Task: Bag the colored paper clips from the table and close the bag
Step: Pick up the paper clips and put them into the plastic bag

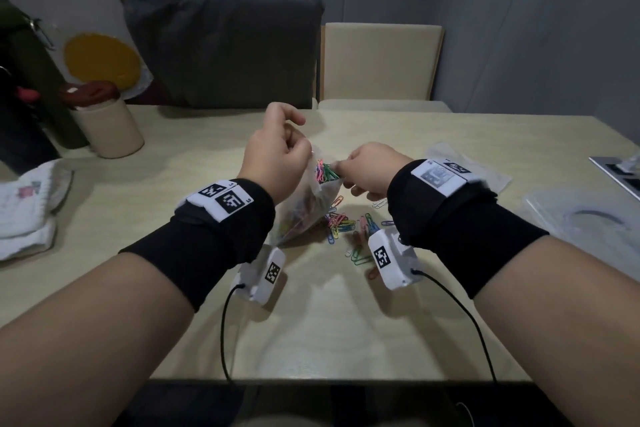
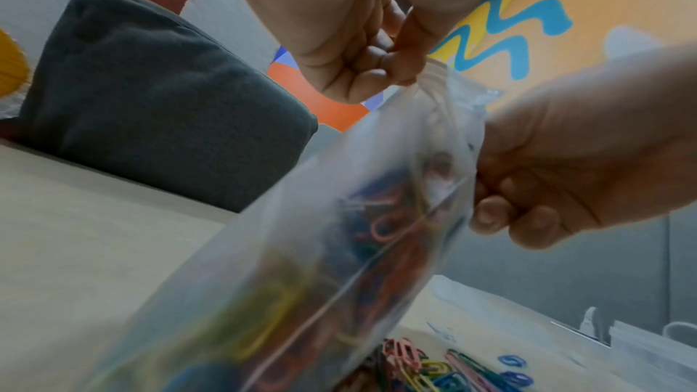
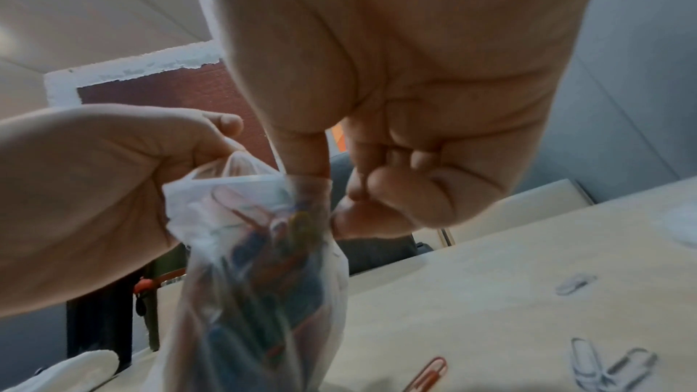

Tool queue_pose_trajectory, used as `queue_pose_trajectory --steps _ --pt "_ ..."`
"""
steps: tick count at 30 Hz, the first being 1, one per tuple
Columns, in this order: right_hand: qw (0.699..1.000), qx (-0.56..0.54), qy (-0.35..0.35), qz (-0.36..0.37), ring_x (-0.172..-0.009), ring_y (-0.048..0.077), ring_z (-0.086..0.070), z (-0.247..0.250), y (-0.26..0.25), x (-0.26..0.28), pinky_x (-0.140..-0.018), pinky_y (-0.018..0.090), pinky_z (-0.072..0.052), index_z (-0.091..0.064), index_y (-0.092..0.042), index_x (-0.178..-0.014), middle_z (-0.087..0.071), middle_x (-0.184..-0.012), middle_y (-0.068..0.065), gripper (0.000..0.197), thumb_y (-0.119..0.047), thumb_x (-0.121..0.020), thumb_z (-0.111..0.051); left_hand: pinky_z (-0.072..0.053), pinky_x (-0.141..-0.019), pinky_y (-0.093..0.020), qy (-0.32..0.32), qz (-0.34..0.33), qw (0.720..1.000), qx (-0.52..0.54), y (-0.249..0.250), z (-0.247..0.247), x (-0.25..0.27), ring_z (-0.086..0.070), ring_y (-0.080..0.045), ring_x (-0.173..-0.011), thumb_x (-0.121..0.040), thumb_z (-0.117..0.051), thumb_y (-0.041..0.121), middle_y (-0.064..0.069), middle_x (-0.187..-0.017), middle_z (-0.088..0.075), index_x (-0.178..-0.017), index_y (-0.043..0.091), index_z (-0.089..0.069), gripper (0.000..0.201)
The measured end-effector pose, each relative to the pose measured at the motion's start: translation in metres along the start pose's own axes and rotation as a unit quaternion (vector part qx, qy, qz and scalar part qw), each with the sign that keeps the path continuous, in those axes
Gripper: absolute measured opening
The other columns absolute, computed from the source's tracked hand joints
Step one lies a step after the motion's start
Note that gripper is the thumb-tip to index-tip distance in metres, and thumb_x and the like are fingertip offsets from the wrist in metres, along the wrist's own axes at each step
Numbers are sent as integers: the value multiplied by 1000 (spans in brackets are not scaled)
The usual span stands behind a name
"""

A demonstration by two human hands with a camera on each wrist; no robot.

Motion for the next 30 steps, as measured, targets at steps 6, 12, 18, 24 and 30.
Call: queue_pose_trajectory --steps 6,12,18,24,30 --pt "983 0 146 115 -78 24 -56 17 -24 9 -65 31 -42 -51 -18 -73 -60 -82 5 22 -29 -92 -53 -34 -52 -13 74 -1 997 -23 5 13 -5 -44 -2 -53 -86 -46 8 9 -62 -45 -96 20 -44 16" --pt "980 -18 154 122 -71 19 -52 15 -26 10 -57 28 -39 -49 -18 -74 -59 -81 2 21 -27 -93 -49 -34 -49 -13 85 6 995 -42 8 19 -2 -42 -5 -54 -88 -45 9 8 -63 -44 -98 20 -43 15" --pt "996 -28 17 85 -78 22 -64 1 -19 10 -63 29 -47 -56 -16 -80 -68 -88 7 19 -26 -95 -51 -35 -55 -24 86 22 993 -84 15 23 -3 -47 -9 -61 -86 -48 9 7 -67 -46 -103 18 -41 21" --pt "997 -12 -74 10 -73 16 -62 -11 4 6 -63 25 -47 -65 -9 -107 -66 -89 1 33 -32 -101 -41 -48 -66 -44 17 13 983 -181 12 2 9 -56 -32 -72 -86 -46 12 -9 -79 -60 -109 15 -40 24" --pt "988 137 -20 -70 -90 29 -66 14 53 -8 -80 37 -54 -65 0 -112 -69 -107 14 28 -14 -97 -46 -47 -65 -46 -10 18 987 -156 10 -29 24 -54 -34 -71 -87 -44 10 -11 -74 -58 -110 13 -42 23"
Point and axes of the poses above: each hand's wrist, its own x-axis away from the middle knuckle, its own z-axis out of the back of the hand, y = z × x, the point moved 4 cm from there along -x, towards the middle knuckle
